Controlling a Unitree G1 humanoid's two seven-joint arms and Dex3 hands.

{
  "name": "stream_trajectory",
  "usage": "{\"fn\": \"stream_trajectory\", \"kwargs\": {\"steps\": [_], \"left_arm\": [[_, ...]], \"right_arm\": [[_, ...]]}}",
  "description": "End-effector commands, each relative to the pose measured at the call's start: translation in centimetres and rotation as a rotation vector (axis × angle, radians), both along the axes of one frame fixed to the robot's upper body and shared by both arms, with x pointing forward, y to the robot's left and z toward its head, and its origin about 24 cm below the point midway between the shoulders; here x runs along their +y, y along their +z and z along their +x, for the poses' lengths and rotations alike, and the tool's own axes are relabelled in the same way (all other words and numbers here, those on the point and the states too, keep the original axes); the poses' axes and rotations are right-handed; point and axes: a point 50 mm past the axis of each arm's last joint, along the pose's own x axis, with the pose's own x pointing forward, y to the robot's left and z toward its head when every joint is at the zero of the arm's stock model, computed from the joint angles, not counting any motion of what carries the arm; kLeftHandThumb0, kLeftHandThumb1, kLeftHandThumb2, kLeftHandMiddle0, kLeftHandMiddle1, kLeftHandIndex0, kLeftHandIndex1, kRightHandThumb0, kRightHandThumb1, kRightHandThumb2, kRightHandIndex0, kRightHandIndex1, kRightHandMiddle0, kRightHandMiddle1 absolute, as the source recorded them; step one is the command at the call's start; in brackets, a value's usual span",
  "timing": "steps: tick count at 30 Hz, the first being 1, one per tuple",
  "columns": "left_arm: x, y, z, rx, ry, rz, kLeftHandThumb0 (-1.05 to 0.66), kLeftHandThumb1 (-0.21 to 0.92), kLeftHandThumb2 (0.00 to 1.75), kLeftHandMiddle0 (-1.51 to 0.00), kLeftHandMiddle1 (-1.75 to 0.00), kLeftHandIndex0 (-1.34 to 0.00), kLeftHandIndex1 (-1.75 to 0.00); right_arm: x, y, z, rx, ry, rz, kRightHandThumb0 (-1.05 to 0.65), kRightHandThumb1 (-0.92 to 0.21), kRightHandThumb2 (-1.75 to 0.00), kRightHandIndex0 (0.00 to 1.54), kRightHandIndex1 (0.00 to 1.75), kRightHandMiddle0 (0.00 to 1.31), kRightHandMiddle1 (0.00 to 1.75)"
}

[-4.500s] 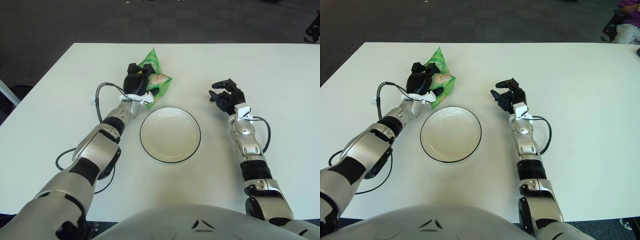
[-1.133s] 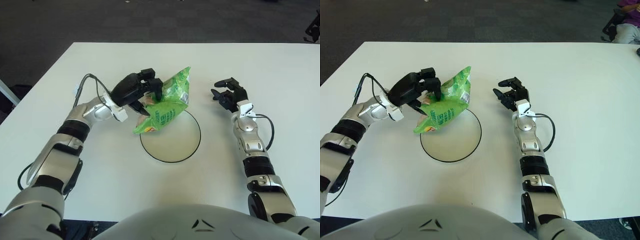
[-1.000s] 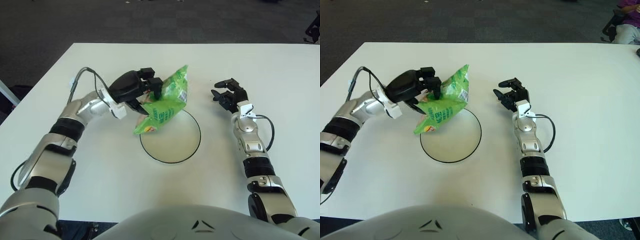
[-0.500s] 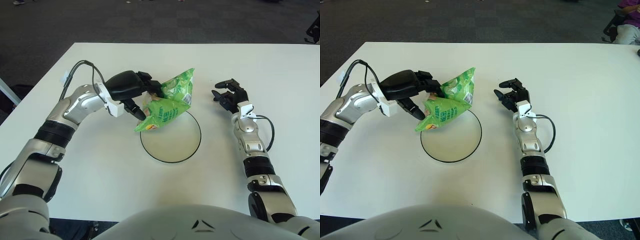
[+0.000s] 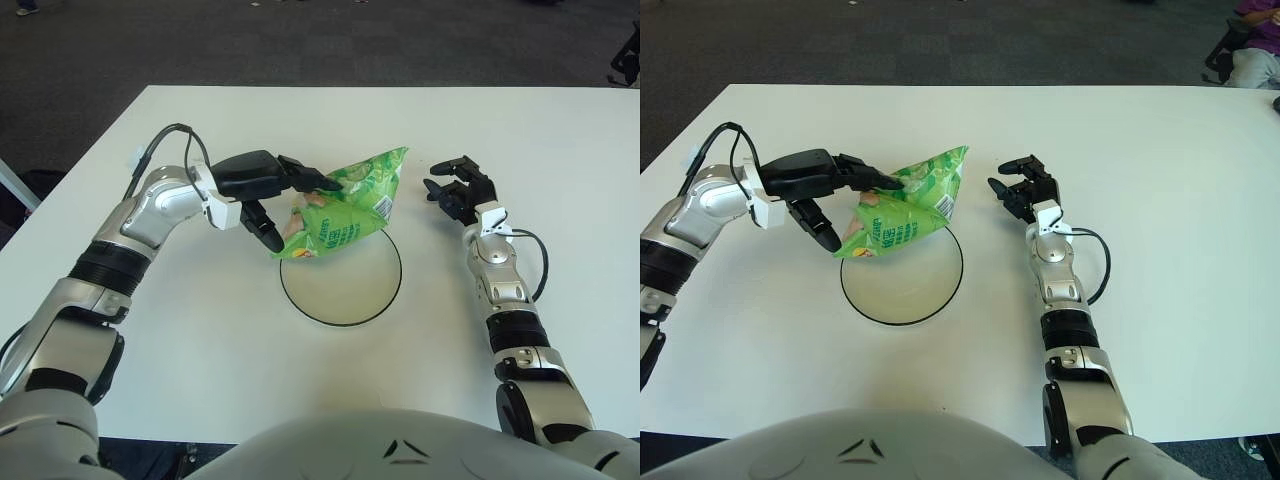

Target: Put the snack into the plate.

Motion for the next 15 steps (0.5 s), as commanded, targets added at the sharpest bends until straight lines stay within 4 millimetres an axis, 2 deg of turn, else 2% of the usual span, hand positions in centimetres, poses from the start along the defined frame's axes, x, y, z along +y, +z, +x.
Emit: {"fn": "stream_trajectory", "kwargs": {"steps": [1, 7, 15], "left_arm": [[-0.1, -0.1, 0.2, 0.084, -0.043, -0.061, -0.68, 0.86, 0.02, -0.46, -0.01, -0.23, -0.03], [0.3, -0.2, 1.0, 0.268, -0.109, -0.217, -0.72, 0.87, 0.01, -0.37, 0.00, -0.23, -0.02], [1.9, -0.5, 1.3, 0.385, -0.196, -0.394, -0.73, 0.87, 0.01, -0.31, 0.00, -0.22, -0.01]], "right_arm": [[-0.2, 0.4, 0.3, -0.022, 0.000, -0.007, -0.01, -0.92, -0.12, 0.73, 1.23, 0.50, 1.19], [-0.3, 0.4, 0.3, -0.023, -0.001, -0.009, -0.01, -0.92, -0.12, 0.73, 1.23, 0.50, 1.19], [-0.3, 0.3, 0.3, -0.022, -0.002, -0.010, -0.01, -0.92, -0.12, 0.73, 1.24, 0.50, 1.19]]}}
